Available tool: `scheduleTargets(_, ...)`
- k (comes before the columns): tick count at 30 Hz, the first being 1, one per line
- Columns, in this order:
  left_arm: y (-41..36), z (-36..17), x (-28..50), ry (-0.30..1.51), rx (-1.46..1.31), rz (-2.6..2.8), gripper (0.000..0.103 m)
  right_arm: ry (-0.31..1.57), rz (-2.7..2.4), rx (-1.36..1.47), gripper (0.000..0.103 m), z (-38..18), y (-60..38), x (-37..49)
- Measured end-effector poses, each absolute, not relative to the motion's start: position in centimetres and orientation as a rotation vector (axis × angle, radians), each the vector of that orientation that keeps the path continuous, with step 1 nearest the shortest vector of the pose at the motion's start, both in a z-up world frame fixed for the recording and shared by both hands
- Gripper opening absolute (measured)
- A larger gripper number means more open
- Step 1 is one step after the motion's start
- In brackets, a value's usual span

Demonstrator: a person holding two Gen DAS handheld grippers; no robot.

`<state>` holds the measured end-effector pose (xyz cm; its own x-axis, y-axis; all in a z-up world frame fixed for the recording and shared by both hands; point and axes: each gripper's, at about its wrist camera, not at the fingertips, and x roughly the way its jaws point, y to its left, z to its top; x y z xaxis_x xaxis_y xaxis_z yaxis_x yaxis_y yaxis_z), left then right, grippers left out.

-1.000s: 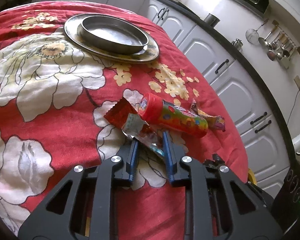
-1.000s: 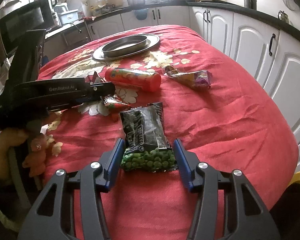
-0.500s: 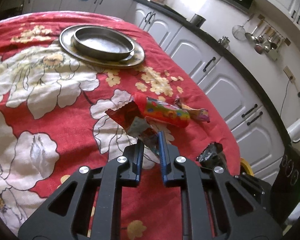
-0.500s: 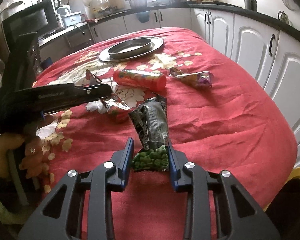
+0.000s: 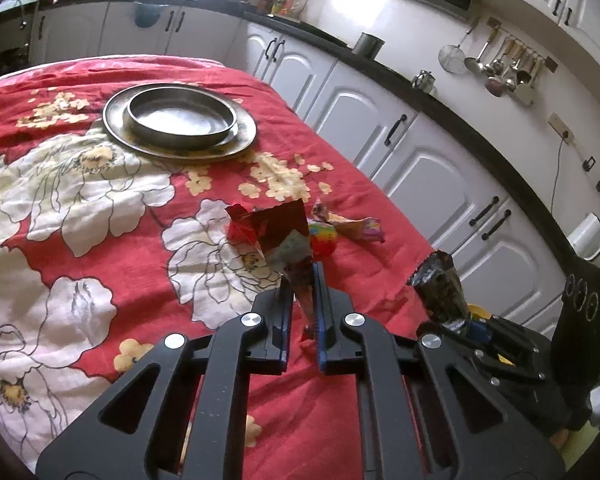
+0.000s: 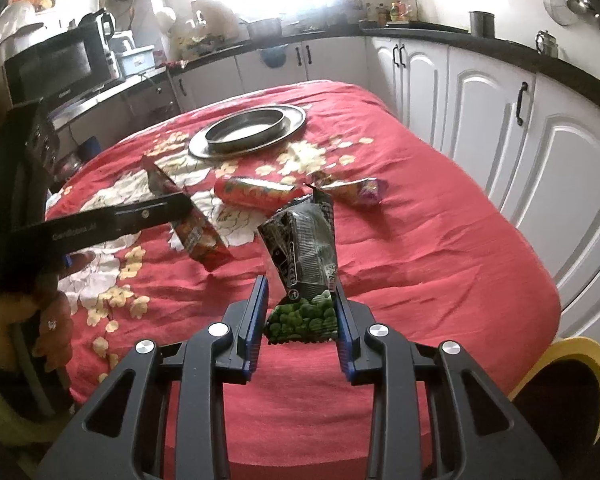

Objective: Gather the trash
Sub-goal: 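Carry the red wrapper with the left gripper while the right gripper carries the pea bag to the bin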

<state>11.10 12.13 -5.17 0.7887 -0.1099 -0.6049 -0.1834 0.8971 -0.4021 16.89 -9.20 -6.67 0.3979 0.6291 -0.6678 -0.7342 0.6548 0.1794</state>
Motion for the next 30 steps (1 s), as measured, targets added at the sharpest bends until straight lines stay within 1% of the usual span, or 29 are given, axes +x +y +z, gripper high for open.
scheduleTargets(16, 7.9, -2.9, 11.2, 0.636, -0.403, -0.049, 0.005, 0.707, 0.787, -0.083, 0.029, -3.7, -14.7, 16.9)
scheduleTargets(30, 1.6, -2.2, 12.2, 0.652, -0.31, -0.172, 0.005, 0.681, 0.697, -0.003, 0.029, -3.0, -20.5, 16.6)
